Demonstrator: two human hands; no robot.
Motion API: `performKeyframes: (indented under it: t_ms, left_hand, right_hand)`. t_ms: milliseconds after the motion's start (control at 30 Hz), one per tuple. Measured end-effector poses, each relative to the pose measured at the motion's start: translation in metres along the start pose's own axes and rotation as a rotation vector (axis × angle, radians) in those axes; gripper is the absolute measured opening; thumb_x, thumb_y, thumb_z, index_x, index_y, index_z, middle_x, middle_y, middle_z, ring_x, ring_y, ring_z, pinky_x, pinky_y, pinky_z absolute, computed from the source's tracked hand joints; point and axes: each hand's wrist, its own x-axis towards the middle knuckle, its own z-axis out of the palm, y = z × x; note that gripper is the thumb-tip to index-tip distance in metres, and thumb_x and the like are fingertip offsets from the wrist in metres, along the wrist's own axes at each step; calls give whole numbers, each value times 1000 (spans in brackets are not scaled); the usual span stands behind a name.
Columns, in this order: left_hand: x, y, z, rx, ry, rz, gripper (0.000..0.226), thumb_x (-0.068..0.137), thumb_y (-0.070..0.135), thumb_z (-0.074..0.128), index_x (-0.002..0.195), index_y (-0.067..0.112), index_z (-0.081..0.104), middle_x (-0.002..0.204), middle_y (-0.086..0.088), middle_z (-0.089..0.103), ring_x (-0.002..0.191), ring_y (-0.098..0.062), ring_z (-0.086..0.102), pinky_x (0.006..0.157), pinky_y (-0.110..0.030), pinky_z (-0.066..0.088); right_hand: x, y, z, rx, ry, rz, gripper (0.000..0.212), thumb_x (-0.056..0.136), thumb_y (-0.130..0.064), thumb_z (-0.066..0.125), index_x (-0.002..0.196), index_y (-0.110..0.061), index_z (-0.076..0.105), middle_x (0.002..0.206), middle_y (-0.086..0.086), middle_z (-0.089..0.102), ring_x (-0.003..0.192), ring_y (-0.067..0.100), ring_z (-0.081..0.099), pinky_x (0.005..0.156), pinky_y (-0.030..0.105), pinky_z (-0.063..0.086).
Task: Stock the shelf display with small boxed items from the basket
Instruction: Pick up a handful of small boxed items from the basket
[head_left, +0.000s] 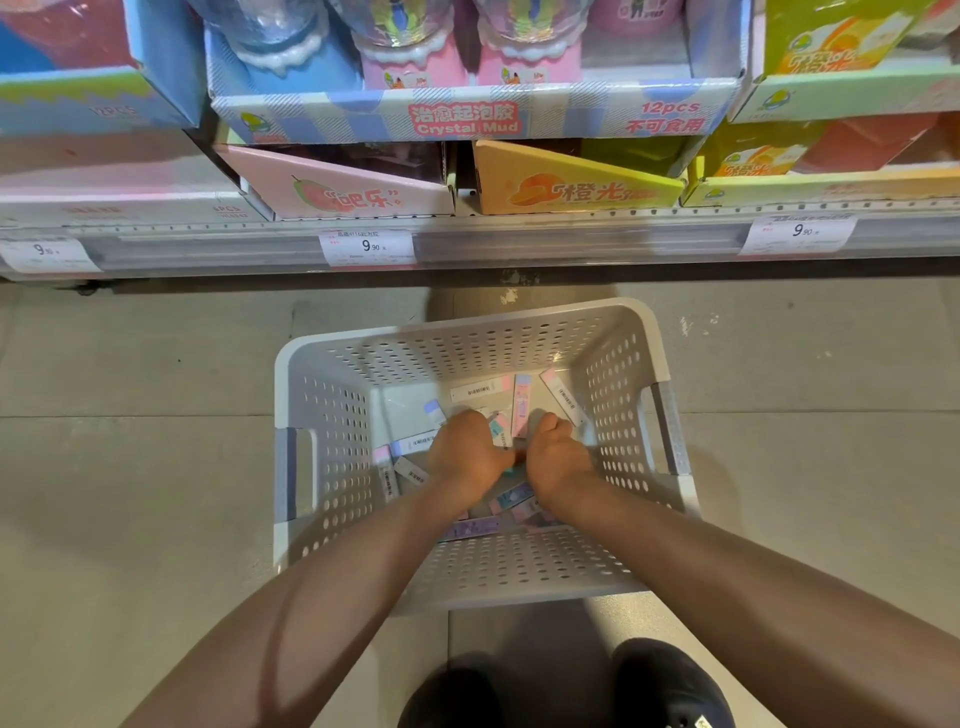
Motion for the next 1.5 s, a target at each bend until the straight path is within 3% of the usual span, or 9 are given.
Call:
performKeyframes:
  t_ms: [167,500,733,900,1000,1100,1267,1400,1500]
  left_hand:
    - [-1,7,2,1,-43,42,21,77,24,67,79,10,50,79,-7,57,69,-22,54,57,-29,44]
    - [-2,1,6,157,-34,113,24,85,18,56,99,-1,56,102,-19,63,92,-32,62,67,-34,45]
    - [-3,-1,-6,35,-35,63,31,81,20,59,104,0,55,99,-15,63,89,-28,63,63,-29,44]
    - [-11,7,-39,-130,-79,113,8,81,12,55,74,14,52,77,-12,62,67,-22,57,59,-27,41]
    - [-24,15,-62,-223,-103,126,23,81,12,55,61,20,46,64,-3,54,62,-25,60,59,-34,51]
    - [-45,29,-95,-259,-95,149,32,84,8,53,58,21,40,58,1,47,51,-11,50,44,-10,39]
    - [-91,60,-164,-338,-31,168,36,84,5,53,55,19,36,53,3,41,44,-4,46,42,-7,35]
    - [-137,86,-229,-346,-40,213,26,83,10,52,60,22,48,62,-7,66,44,7,54,47,-8,37]
    - [-177,107,-283,-358,-7,265,11,72,20,50,63,15,55,67,-12,70,48,2,53,56,-15,43]
  right_hand:
    - [1,-3,-2,42,-50,31,34,92,-2,37,123,6,27,130,22,41,111,33,55,86,36,47]
    - [-2,-1,-17,173,-53,39,30,94,-6,32,122,5,32,128,23,50,116,35,52,90,39,44]
    - [5,-1,-18,435,-65,140,38,89,-17,53,121,0,40,121,18,58,109,33,57,85,35,48]
    - [-8,-9,-36,651,-37,157,33,89,-25,53,114,-5,48,114,13,60,106,29,58,81,28,45]
    - [-25,-15,-59,738,-28,84,31,87,-22,56,112,-4,50,107,12,58,92,24,54,76,26,39]
    - [-45,-22,-86,824,-23,16,26,86,-15,56,108,-3,50,94,10,55,85,21,51,73,29,40]
    - [-91,-37,-147,934,20,-78,15,86,-16,58,91,-13,44,82,9,54,60,15,49,51,23,39]
    - [-148,-52,-211,1021,76,-159,13,86,-10,58,85,-11,44,64,5,46,36,2,46,34,10,32]
    - [-197,-65,-263,1056,61,-211,16,87,-14,58,79,-16,43,55,3,42,30,2,39,33,16,31]
